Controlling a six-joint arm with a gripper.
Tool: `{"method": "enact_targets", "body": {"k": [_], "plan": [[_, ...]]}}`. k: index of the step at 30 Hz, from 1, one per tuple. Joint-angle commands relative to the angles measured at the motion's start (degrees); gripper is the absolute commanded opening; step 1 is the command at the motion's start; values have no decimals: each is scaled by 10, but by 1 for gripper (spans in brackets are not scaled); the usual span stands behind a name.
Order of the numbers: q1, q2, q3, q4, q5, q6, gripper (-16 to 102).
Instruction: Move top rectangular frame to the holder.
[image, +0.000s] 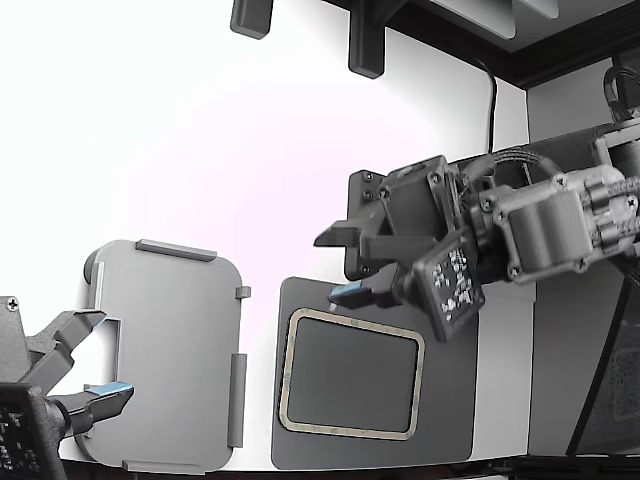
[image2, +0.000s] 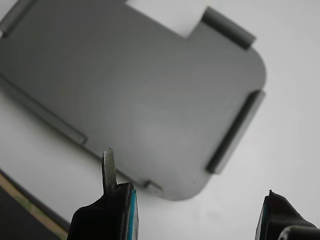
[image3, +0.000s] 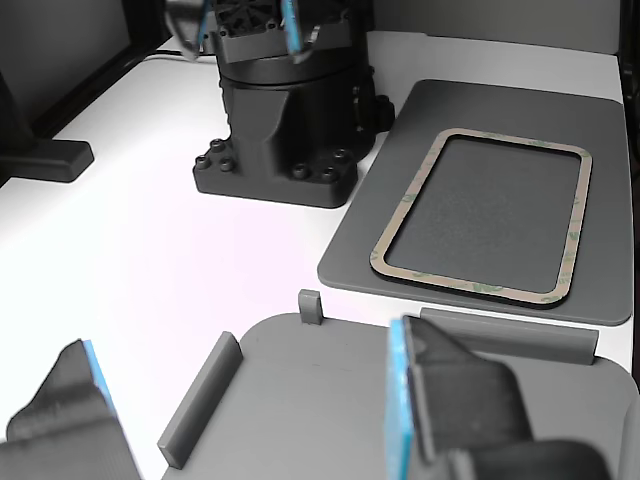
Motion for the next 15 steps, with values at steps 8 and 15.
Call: {"method": "enact_targets", "body": {"k": [8, 15], "plan": [[142, -106, -47, 35, 19, -38, 93], [200, -173, -50, 33, 26, -61, 80]]}}
